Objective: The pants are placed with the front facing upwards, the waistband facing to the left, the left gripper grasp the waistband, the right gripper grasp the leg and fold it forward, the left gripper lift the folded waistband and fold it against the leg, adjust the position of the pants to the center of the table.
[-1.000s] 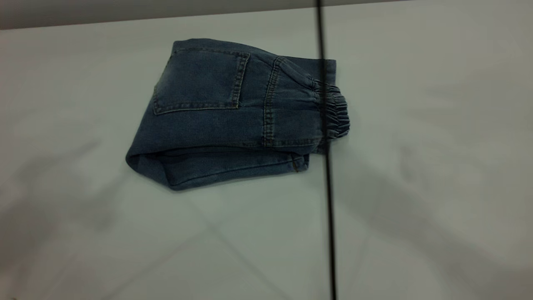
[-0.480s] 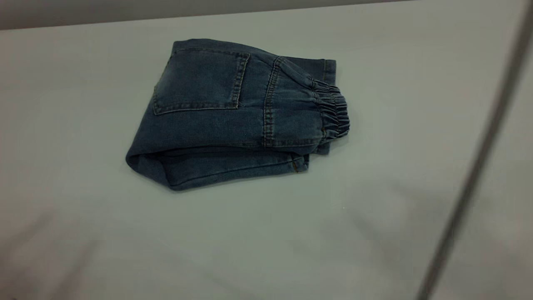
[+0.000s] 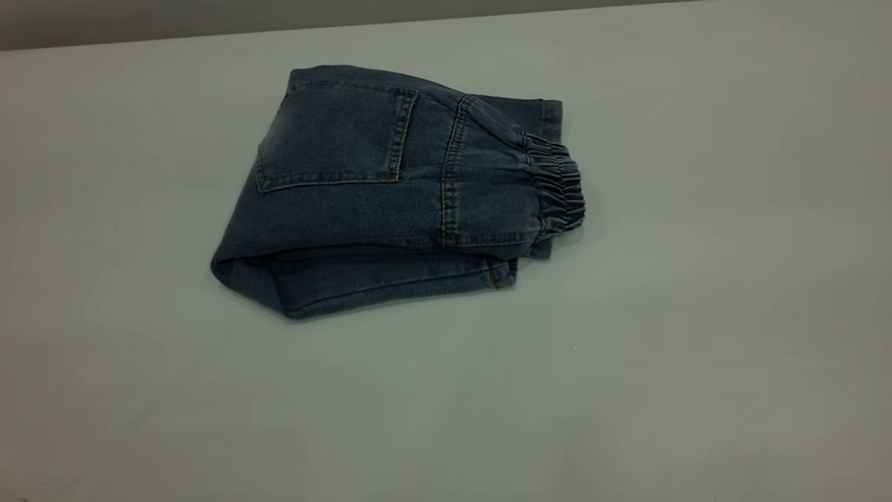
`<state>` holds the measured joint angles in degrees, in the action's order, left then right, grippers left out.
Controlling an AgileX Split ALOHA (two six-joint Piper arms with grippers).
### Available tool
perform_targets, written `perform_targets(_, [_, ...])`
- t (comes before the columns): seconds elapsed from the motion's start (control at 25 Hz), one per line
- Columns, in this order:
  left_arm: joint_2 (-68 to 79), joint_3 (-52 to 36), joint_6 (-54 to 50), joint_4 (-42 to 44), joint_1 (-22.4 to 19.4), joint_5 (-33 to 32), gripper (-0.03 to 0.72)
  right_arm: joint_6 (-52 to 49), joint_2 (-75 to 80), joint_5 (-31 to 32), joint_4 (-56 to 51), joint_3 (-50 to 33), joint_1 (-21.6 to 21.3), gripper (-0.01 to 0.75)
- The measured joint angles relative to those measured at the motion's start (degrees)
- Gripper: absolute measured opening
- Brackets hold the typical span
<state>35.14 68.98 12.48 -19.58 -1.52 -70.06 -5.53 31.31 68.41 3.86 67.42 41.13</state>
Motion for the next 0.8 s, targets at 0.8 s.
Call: perform_targets(0.8, [-31.51,-29.93,-12.48,19.58,0.0,0.23,0.582,-1.95,-13.75,1.44,-1.18,-31.36,0.0,0.423])
